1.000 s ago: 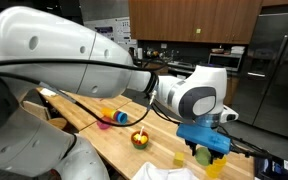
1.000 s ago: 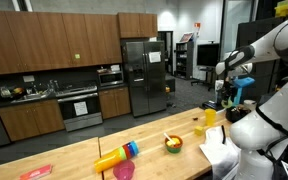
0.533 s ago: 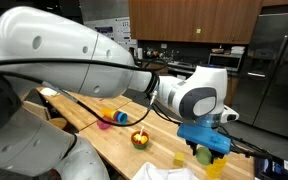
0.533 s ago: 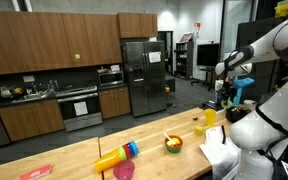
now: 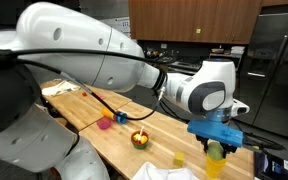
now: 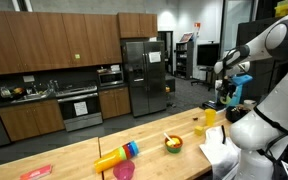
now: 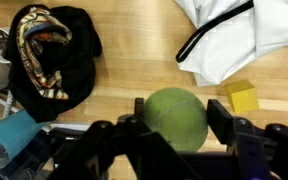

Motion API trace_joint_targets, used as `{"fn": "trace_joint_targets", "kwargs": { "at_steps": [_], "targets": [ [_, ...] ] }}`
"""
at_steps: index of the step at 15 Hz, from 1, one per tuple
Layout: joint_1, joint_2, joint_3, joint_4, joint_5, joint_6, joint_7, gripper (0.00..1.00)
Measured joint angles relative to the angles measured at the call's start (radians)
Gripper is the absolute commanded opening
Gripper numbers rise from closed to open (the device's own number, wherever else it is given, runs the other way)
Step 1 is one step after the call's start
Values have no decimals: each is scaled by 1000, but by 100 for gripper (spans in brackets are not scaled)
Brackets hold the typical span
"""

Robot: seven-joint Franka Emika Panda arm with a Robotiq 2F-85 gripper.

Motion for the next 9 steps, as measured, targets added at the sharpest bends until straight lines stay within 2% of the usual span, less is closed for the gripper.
{"fn": "trace_joint_targets", "kwargs": {
  "at_steps": [9],
  "targets": [
    [42, 150, -8, 172, 121, -50, -100, 38]
  ]
}}
